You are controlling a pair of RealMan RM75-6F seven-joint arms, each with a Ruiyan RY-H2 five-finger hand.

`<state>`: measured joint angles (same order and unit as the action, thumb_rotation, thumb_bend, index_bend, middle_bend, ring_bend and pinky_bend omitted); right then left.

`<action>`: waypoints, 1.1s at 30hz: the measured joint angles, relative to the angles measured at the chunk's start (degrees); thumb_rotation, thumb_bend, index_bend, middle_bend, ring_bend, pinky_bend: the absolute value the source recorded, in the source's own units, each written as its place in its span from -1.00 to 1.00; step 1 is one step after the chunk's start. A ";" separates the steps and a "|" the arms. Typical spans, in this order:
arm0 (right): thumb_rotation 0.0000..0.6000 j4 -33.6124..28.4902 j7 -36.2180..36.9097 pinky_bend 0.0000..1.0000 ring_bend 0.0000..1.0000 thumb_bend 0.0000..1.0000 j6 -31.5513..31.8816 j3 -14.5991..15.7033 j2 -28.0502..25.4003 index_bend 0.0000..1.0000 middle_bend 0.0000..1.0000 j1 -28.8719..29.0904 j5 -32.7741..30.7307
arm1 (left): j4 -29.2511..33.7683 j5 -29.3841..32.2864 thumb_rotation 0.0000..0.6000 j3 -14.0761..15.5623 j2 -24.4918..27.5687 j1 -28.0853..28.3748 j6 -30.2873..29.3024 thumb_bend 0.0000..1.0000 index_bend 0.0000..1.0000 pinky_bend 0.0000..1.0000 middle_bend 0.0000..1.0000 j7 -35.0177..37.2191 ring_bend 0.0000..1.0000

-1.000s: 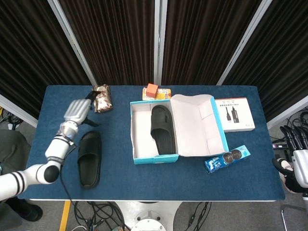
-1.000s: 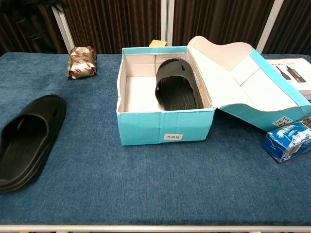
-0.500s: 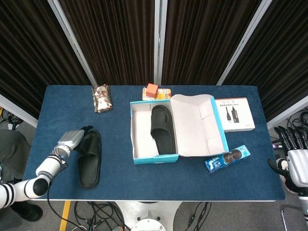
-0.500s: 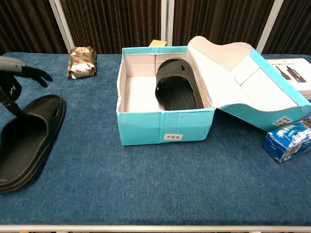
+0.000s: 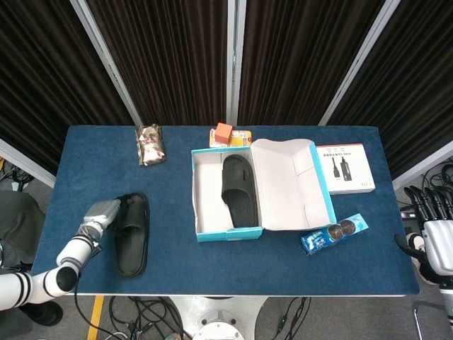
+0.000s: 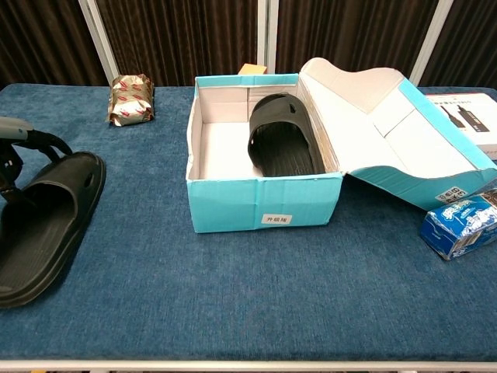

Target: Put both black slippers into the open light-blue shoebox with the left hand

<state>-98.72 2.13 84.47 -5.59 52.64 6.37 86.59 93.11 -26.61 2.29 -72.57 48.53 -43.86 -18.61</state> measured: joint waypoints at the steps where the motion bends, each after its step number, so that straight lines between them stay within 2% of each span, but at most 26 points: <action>1: 1.00 -0.02 -0.01 -0.96 -1.00 -0.69 0.01 0.03 0.01 -1.00 -0.83 -0.01 0.05 | -0.03 0.42 1.00 0.07 -0.56 -0.02 -0.88 -1.00 -0.65 0.34 -0.54 -0.24 0.35; 4: 1.00 -0.07 -0.04 -0.95 -1.00 -0.69 0.11 0.08 0.02 -1.00 -0.83 -0.08 0.06 | -0.20 0.96 1.00 -0.02 -1.71 -0.28 -1.90 -1.00 -0.52 0.36 -0.44 -0.33 0.38; 8: 1.00 -0.18 -0.07 -0.95 -1.00 -0.69 0.27 0.09 -0.03 -1.00 -0.83 -0.20 -0.03 | -1.18 0.37 1.00 -0.81 -3.33 -1.35 -4.63 -1.00 -0.13 0.45 -0.11 0.56 0.47; 12: 1.00 -0.33 -0.15 -0.95 -1.00 -0.69 0.44 0.08 -0.17 -1.00 -0.83 -0.29 -0.05 | -3.10 -1.38 1.00 -1.94 -6.14 -3.52 -8.86 -1.00 0.08 0.47 0.07 1.90 0.52; 17: 1.00 -0.60 -0.37 -0.95 -1.00 -0.69 0.67 0.07 -0.28 -1.00 -0.83 -0.43 -0.09 | -2.87 -4.69 1.00 -4.06 -4.94 -6.14 -9.39 -1.00 0.11 0.47 0.10 6.92 0.52; 24: 1.00 -0.86 -0.62 -0.95 -1.00 -0.69 0.83 0.09 -0.16 -1.00 -0.83 -0.39 0.20 | -1.90 -11.99 1.00 -8.47 0.92 -10.06 -7.85 -1.00 0.14 0.47 0.15 18.49 0.51; 28: 1.00 -1.14 -0.90 -0.95 -1.00 -0.69 0.95 0.13 -0.14 -1.00 -0.83 -0.44 0.35 | -2.24 -16.97 1.00 -12.38 3.68 -11.91 -6.63 -1.00 0.14 0.47 0.15 27.03 0.51; 33: 1.00 -1.58 -1.30 -0.95 -1.00 -0.69 1.11 0.14 -0.27 -1.00 -0.83 -0.44 0.60 | -3.43 -23.39 1.00 -17.55 4.66 -12.88 -5.13 -1.00 0.14 0.47 0.14 38.65 0.44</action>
<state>-100.29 0.83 85.58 -5.46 52.37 5.93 87.19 89.68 -50.00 -15.26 -67.91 35.65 -49.00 20.04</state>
